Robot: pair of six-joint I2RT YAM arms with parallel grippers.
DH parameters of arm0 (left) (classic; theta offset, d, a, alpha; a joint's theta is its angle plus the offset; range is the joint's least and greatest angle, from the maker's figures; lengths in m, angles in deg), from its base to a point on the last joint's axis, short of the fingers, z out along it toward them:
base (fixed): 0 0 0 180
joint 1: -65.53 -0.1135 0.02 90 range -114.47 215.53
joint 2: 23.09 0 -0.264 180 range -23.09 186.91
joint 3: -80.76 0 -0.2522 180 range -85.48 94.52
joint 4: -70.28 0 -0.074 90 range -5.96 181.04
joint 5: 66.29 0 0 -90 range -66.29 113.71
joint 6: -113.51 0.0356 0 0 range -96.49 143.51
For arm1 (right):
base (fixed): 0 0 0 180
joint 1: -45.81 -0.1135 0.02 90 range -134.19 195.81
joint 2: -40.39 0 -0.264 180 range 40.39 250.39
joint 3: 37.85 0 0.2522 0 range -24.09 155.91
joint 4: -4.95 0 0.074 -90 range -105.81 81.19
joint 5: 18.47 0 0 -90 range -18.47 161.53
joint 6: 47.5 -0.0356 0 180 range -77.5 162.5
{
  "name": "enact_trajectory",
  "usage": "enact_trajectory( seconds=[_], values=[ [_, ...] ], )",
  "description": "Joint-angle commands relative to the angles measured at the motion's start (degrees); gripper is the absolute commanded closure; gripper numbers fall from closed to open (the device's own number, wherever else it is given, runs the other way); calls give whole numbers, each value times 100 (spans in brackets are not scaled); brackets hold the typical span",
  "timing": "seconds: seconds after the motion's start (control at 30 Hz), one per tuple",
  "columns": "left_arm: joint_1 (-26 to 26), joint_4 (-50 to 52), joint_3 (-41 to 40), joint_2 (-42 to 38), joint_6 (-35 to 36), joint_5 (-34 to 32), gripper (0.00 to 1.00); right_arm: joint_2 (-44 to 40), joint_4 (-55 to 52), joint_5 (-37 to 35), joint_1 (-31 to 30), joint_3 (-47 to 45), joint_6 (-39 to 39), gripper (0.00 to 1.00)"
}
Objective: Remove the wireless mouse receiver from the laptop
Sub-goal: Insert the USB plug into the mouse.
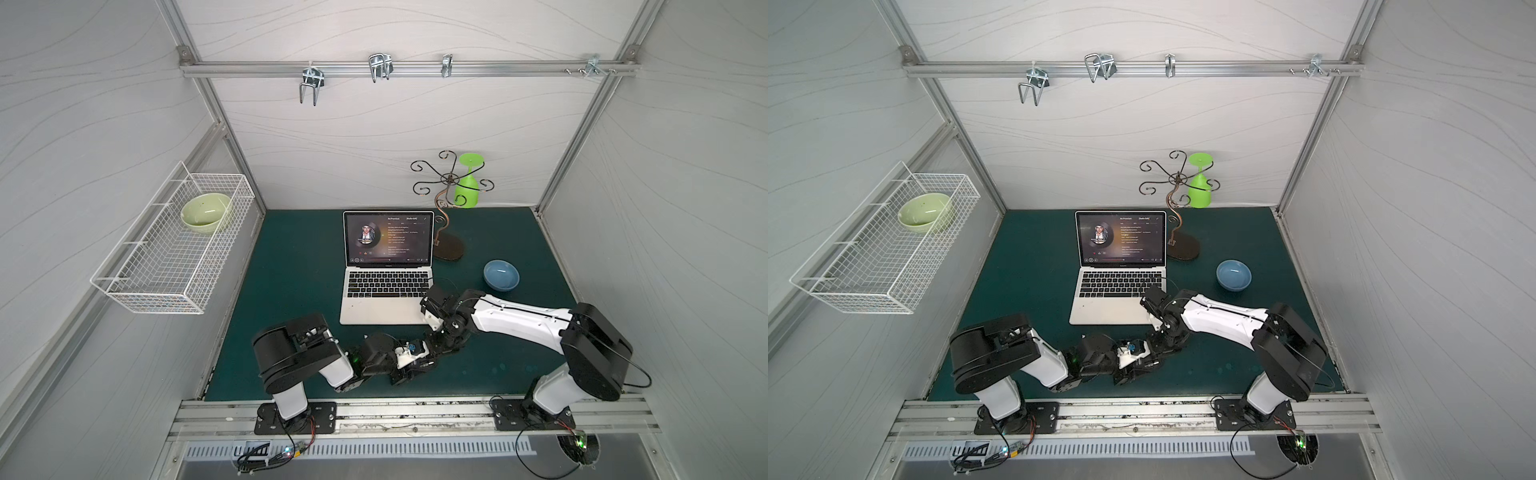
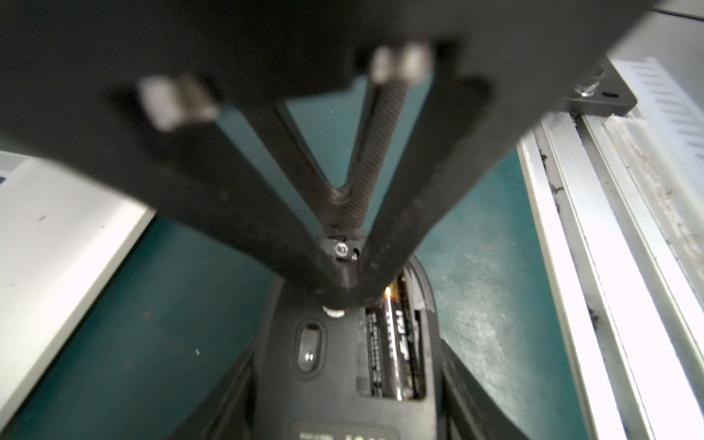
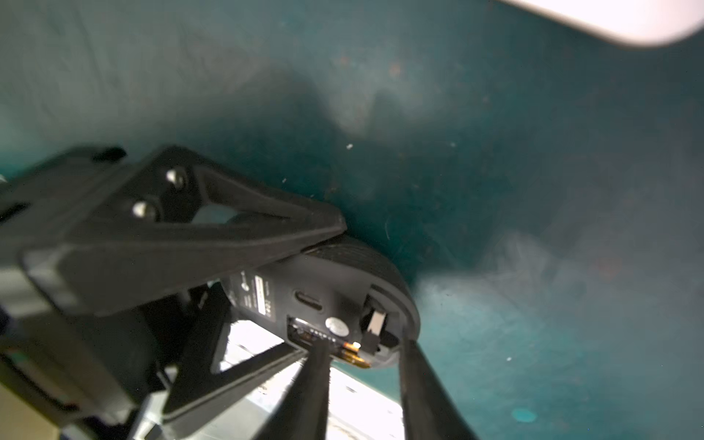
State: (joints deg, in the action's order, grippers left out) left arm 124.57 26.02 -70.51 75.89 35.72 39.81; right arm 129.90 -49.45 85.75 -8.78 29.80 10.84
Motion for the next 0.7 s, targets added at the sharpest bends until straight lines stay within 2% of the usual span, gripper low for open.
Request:
enact_trajectory(
  seconds=[0.0,0.17,0.4,0.5,0.67],
  values=[
    [28,-58,17,6,36,-111,100,39,232,213,-146,-21,-9,55],
    [28,-69,8,-1,27,-126,100,-63,285,239,-140,-19,-7,47],
    [28,-41,16,8,36,-89,100,-416,372,252,28,-199,18,47],
    [28,-32,27,9,45,-89,100,-505,414,299,89,-256,33,52],
    [23,-6,40,29,45,-89,100,-358,448,378,37,-204,42,71]
  ],
)
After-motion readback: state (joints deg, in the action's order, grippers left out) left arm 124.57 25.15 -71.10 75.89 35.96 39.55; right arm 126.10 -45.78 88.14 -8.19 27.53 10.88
